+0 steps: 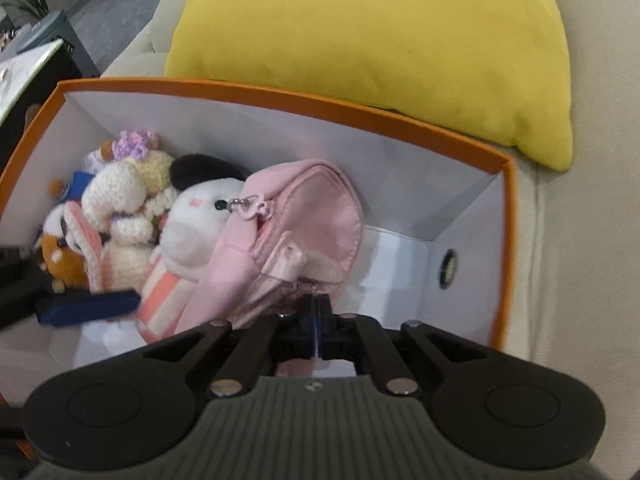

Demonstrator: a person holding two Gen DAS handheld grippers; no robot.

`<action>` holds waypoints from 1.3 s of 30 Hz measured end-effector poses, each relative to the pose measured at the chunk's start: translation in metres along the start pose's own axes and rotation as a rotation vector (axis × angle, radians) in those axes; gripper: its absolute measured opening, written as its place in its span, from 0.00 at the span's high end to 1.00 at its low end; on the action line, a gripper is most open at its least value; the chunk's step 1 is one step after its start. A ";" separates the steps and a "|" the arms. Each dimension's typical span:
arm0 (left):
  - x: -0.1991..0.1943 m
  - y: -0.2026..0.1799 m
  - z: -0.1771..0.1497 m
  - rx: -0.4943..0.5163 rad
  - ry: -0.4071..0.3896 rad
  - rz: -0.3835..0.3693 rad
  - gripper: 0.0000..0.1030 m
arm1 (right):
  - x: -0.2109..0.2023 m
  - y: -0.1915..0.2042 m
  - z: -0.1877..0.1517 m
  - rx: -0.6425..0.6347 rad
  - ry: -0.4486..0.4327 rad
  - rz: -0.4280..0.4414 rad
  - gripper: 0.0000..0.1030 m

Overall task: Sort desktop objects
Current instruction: 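Grasp the pink pouch inside the box again with the right gripper, then shift the held pink pouch toward the box corner with the right gripper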

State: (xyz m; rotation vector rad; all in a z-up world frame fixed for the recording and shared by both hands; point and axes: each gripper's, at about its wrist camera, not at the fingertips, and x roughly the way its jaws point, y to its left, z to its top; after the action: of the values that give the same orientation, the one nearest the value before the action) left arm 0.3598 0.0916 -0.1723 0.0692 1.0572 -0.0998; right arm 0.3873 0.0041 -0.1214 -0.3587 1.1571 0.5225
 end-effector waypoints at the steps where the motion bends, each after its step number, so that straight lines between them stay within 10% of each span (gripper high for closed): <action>1: 0.001 0.001 0.001 -0.003 0.001 0.002 0.63 | -0.003 -0.002 0.000 -0.004 -0.006 -0.001 0.94; 8: 0.004 0.000 -0.001 -0.001 0.013 0.022 0.63 | -0.028 -0.015 0.001 0.080 -0.064 0.031 0.89; 11: 0.005 -0.001 0.001 -0.006 0.014 0.022 0.63 | -0.029 -0.021 0.002 0.155 -0.074 0.062 0.63; 24: -0.001 -0.002 -0.006 -0.005 0.013 0.011 0.63 | -0.032 -0.021 0.011 0.296 -0.057 0.201 0.25; 35: -0.005 -0.001 -0.006 -0.004 0.006 -0.007 0.63 | -0.006 -0.002 0.009 0.256 0.096 0.095 0.35; 39: -0.008 0.003 -0.008 -0.015 -0.002 -0.005 0.63 | -0.007 -0.011 0.006 0.264 0.028 0.144 0.58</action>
State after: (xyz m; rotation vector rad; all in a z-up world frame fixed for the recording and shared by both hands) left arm 0.3489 0.0956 -0.1692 0.0527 1.0564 -0.0967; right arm 0.3960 -0.0031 -0.1123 -0.0561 1.2680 0.4833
